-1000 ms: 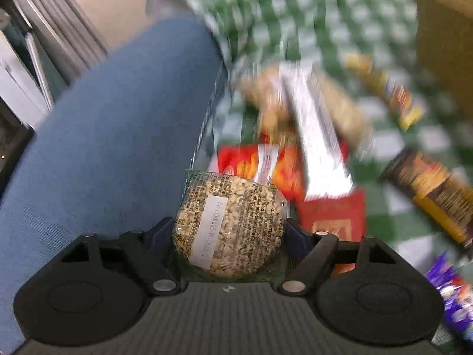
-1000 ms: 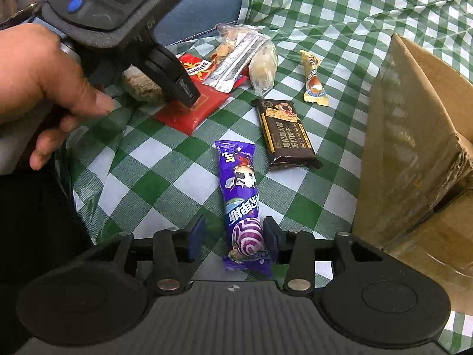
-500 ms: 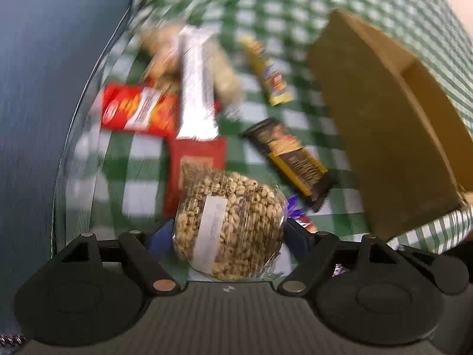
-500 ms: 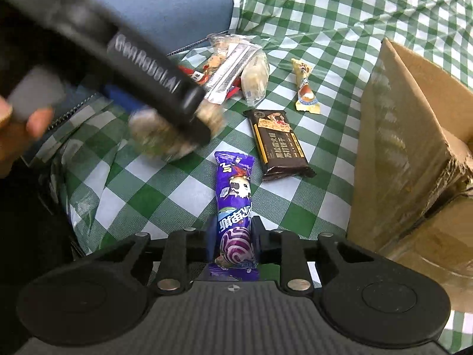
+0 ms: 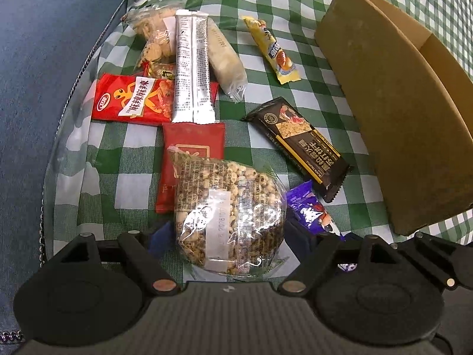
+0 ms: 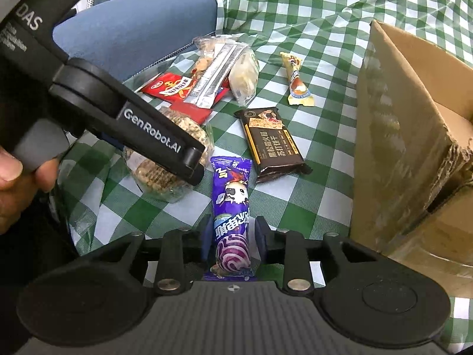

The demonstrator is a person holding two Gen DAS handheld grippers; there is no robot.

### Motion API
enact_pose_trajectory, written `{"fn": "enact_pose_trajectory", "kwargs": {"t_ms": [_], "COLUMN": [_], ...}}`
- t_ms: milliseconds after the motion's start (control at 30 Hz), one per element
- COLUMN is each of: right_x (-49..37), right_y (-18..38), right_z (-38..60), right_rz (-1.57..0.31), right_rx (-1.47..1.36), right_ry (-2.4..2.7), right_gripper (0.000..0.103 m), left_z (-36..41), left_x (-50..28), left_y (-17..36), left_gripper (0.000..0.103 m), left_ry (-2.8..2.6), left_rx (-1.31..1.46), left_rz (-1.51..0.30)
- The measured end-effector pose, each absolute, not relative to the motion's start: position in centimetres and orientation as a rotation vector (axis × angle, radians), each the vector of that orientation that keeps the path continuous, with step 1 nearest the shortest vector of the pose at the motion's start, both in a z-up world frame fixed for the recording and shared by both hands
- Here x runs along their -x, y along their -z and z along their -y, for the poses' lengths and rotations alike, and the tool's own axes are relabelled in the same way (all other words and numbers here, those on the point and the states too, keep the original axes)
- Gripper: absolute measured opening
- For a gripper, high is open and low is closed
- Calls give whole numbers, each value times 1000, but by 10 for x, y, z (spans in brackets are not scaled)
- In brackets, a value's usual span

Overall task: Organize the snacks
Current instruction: 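Grasp the clear peanut bag with the left gripper while the right gripper holds the purple bar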

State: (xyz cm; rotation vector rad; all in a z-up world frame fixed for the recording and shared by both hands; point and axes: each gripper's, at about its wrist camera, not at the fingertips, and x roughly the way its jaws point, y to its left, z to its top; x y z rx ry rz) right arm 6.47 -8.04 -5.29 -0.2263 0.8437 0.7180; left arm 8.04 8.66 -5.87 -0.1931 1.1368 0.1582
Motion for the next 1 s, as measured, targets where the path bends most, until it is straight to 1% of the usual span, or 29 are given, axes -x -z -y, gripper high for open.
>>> {"fn": "enact_pose_trajectory", "kwargs": {"t_ms": [67,100,133,233,367,567,1000], "right_x": [-64,-64,-63,-62,-63,-64,-69], "right_y": [54,54,54,49,43,49,54], "right_z": [80,80,80,82,87,88,87], "right_rz": [-842,-839,-834,-799,-782,-820,-853], "right_rx": [233,235,239,243,239,254,235], "right_ry": [-714,-712,-712,-695,-670,-643,-646], "right_gripper": [31,29,22,17,17,17,20], "left_z": [-87,-87,-87,-87,-87,-81,-68], "left_x": [-82,-82,-82,-83,-82,-79,-79], "left_y": [60,60,61,61,59,55,60], "left_gripper": [85,85,85,85,84,84,84], "left_ry": [-157,-158,-158,-158,-154,-117,-82], "left_rx": [198,199,198,197,198,155,113], "left_rz": [-1146,-1150,-1150,-1149,-1139,-1140,-1176]}}
